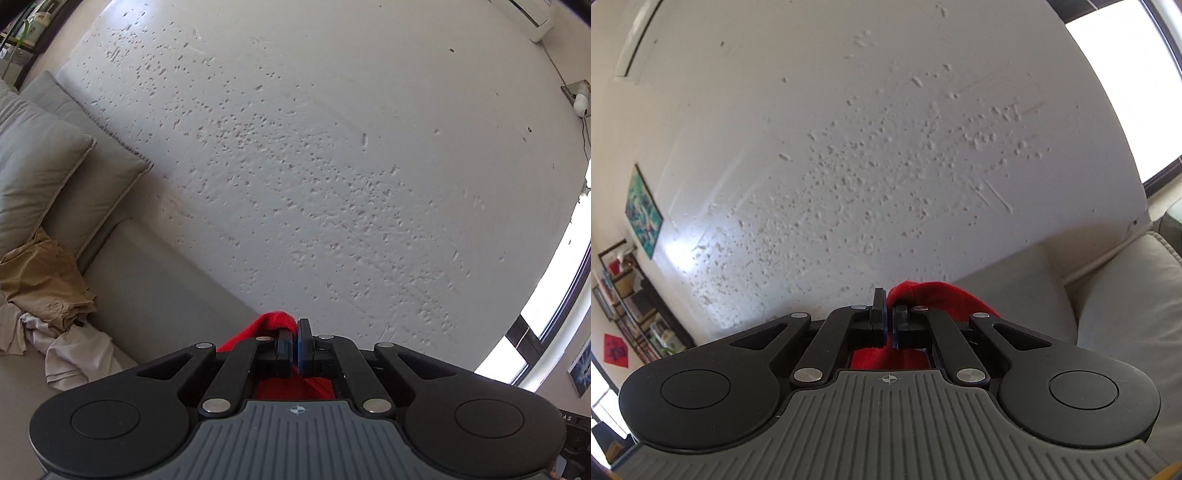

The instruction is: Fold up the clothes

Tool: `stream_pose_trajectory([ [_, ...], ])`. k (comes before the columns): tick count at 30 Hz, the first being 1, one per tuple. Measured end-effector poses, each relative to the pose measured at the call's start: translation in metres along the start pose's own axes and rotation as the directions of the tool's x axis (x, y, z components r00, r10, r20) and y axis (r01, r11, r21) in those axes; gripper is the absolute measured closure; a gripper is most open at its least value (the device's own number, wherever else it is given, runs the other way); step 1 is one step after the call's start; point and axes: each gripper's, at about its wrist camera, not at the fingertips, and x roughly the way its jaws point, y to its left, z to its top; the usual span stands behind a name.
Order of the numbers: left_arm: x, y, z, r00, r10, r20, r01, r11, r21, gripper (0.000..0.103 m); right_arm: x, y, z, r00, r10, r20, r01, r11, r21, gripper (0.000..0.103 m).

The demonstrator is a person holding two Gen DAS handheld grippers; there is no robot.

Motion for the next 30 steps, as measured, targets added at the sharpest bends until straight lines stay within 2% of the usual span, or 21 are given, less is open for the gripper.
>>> stream_pose_trajectory([
  [3,-0.008,-0.031,0.022,0.991,-0.068,0.113,0.057,0.993,0.1,0.103,0.012,0.008,0.023,0.996,0.045,0.075,-0.044,0.999,-0.004,0.101],
  [6,-0.018,-0.048,0.015,0.984,-0.105,0.143,0.077,0.979,0.187,0.103,-0.004,0.022,0.032,0.99,0.062,0.13,-0.052,0.995,-0.083,0.101],
  [9,-0.019,-0.034,-0.027,0.994,-0.062,0.088,0.044,0.98,0.196,0.103,-0.012,0.002,0.006,0.996,0.027,0.089,-0.018,0.994,-0.108,0.101],
  [12,-0.017,0.006,-0.091,0.999,0.038,-0.018,-0.035,0.987,0.157,0.103,0.005,-0.045,-0.045,0.998,-0.036,-0.05,0.032,0.997,-0.073,0.101],
  [14,-0.017,0.039,-0.138,0.988,0.115,-0.103,-0.101,0.986,0.132,0.103,0.019,-0.084,-0.093,0.982,-0.08,-0.174,0.079,0.997,-0.011,0.101],
  [15,-0.018,0.057,-0.161,0.977,0.154,-0.148,-0.138,0.984,0.109,0.103,0.025,-0.105,-0.118,0.968,-0.103,-0.231,0.112,0.993,0.029,0.101],
  [18,-0.029,0.109,-0.223,0.932,0.244,-0.268,-0.245,0.969,0.031,0.103,0.031,-0.156,-0.19,0.92,-0.169,-0.353,0.219,0.97,0.107,0.101],
  [21,-0.045,0.142,-0.263,0.886,0.304,-0.349,-0.324,0.946,0.002,0.103,0.03,-0.191,-0.249,0.86,-0.231,-0.455,0.314,0.942,0.117,0.101],
  [22,-0.051,0.148,-0.27,0.876,0.314,-0.366,-0.336,0.942,0.004,0.103,0.027,-0.198,-0.262,0.844,-0.238,-0.481,0.332,0.935,0.121,0.101],
  [24,-0.061,0.154,-0.278,0.867,0.322,-0.38,-0.344,0.939,0.009,0.103,0.021,-0.208,-0.281,0.821,-0.245,-0.516,0.353,0.927,0.122,0.101],
  [25,-0.065,0.155,-0.279,0.865,0.326,-0.382,-0.346,0.938,0.017,0.103,0.017,-0.209,-0.286,0.817,-0.248,-0.521,0.354,0.928,0.113,0.101],
  [30,-0.083,0.149,-0.275,0.876,0.322,-0.36,-0.33,0.943,0.04,0.103,-0.008,-0.201,-0.286,0.832,-0.255,-0.493,0.339,0.937,0.087,0.101],
])
